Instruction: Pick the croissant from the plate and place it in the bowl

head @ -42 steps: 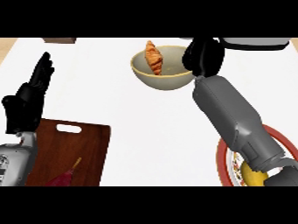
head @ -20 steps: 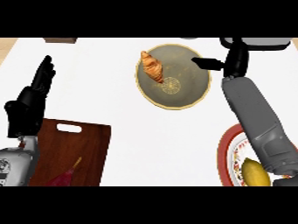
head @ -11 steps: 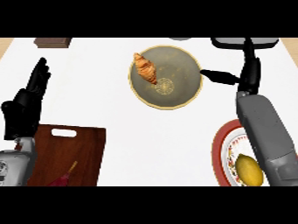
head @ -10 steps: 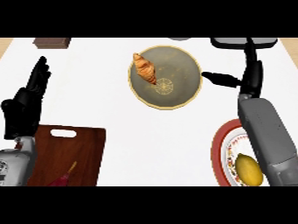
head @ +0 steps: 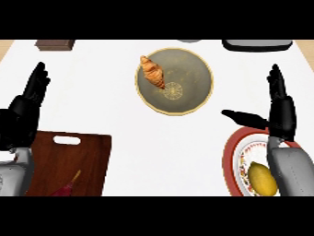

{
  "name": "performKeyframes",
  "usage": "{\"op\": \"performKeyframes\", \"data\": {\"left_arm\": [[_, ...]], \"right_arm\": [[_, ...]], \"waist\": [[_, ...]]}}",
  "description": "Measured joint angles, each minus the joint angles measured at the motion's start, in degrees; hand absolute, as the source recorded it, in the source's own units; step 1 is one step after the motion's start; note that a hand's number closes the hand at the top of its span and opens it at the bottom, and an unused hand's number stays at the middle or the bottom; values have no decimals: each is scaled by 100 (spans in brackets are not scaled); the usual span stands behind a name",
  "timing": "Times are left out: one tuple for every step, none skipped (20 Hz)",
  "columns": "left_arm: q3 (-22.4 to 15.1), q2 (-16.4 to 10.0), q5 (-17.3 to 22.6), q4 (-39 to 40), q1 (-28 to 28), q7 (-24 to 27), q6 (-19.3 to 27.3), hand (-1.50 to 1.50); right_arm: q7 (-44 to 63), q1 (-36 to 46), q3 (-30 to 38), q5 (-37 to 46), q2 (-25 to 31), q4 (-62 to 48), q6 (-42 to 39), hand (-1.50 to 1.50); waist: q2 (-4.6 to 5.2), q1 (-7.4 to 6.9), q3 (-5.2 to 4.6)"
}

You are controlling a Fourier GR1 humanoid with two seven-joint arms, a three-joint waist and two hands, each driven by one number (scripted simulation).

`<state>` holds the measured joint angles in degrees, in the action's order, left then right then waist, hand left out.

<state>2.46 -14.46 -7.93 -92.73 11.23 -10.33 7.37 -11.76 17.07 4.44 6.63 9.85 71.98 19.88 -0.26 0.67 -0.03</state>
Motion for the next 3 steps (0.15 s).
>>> {"op": "performKeyframes", "data": {"left_arm": [[-9,28,-35,5,47,-40,12,0],[-18,65,-78,1,56,-54,19,0],[25,55,-51,17,84,-53,-25,0]], "right_arm": [[-4,-217,-40,-2,-18,250,-18,-150],[16,-369,-89,27,-56,442,-8,-150],[104,-537,-173,81,-97,716,19,-150]], "waist": [[3,-4,0],[6,-13,1],[9,-16,1]]}}
